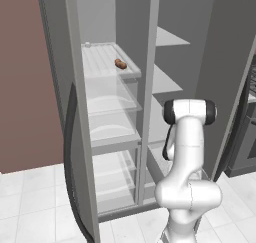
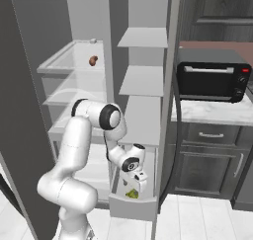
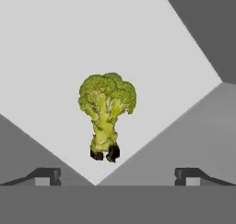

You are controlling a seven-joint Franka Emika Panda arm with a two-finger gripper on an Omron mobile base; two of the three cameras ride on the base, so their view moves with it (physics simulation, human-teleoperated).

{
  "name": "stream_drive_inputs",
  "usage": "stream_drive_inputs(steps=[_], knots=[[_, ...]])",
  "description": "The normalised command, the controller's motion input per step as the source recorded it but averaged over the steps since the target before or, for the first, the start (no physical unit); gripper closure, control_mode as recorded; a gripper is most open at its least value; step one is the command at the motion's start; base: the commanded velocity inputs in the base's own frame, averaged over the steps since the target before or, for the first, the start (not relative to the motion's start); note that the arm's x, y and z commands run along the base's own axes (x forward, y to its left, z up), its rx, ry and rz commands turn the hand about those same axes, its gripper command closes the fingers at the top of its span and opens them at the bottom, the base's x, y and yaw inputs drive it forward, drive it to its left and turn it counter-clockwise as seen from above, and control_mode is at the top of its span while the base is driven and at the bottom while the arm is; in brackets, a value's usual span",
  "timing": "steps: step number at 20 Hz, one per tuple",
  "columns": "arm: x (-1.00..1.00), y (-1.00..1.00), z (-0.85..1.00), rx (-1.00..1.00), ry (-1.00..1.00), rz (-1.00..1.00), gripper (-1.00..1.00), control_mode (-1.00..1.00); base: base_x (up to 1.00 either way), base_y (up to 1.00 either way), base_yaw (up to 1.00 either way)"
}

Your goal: Take the broccoli and potato from the fridge shelf and place them in the freezer drawer to begin freezing them.

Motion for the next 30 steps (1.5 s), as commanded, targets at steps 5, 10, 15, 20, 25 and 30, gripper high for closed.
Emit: stream_drive_inputs(steps=[5,10,15,20,25,30], knots=[[-0.23,0.0,0.74,0.0,-0.17,0.0,-1.0,-1.0,0.0,0.0,0.0],[-0.47,0.05,0.97,0.0,-0.24,0.0,-1.0,-1.0,0.0,0.0,0.0],[-0.41,0.19,1.0,-0.01,-0.23,0.0,-1.0,-1.0,0.0,0.0,0.0],[-0.19,0.27,1.0,-0.08,-0.08,0.0,-1.0,-1.0,0.0,0.0,0.0],[-0.17,0.15,1.0,-0.02,-0.03,0.02,-1.0,-1.0,0.0,0.0,0.0],[-0.28,0.06,1.0,0.0,0.0,0.05,-1.0,-1.0,0.0,0.0,0.0]])
